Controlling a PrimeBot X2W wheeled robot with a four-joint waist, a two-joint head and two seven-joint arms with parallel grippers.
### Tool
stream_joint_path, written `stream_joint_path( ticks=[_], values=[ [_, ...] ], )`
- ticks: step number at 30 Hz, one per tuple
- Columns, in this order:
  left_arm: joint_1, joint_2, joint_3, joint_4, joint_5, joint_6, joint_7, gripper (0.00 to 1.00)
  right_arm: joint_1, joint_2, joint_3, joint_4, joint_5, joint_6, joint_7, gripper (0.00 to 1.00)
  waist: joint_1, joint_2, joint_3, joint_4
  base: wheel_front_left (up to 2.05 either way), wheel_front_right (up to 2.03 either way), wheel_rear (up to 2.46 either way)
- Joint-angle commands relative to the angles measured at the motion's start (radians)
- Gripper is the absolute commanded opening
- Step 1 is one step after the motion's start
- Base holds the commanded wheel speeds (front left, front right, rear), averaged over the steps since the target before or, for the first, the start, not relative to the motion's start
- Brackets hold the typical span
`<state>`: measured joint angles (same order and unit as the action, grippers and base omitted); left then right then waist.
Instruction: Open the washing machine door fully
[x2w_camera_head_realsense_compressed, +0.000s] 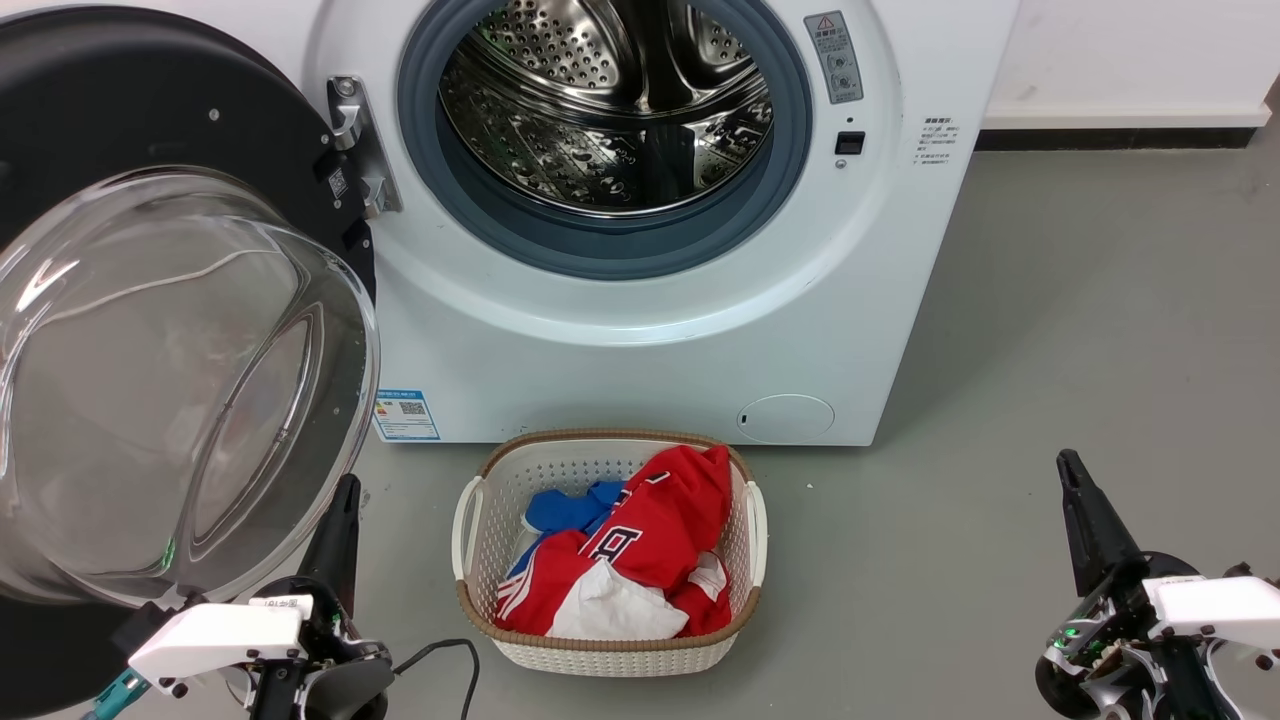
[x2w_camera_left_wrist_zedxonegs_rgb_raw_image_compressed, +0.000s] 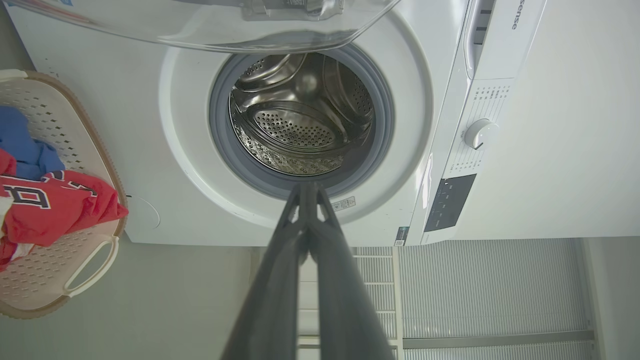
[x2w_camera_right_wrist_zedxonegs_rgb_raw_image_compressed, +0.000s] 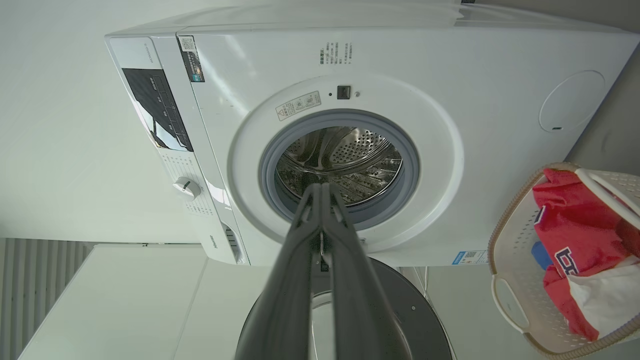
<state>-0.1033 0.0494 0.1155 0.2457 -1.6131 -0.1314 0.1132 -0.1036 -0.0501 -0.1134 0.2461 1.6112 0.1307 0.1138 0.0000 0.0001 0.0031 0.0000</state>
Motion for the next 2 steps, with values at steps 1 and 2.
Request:
stream_joint_path(
  ticks=[1,2],
  values=[
    [-0.01,-0.002,0.003,0.0,0.001,-0.002,0.004,0.0,-0.011,0.0,-0.001,0.001,0.004,0.0,0.0,0.0,0.0,-0.0001,0.0,0.0,0.0,0.0,0.0],
    [-0.01,-0.002,0.003,0.0,0.001,-0.002,0.004,0.0,-0.011,0.0,-0.001,0.001,0.004,0.0,0.0,0.0,0.0,-0.0001,0.0,0.0,0.0,0.0,0.0]
  ],
)
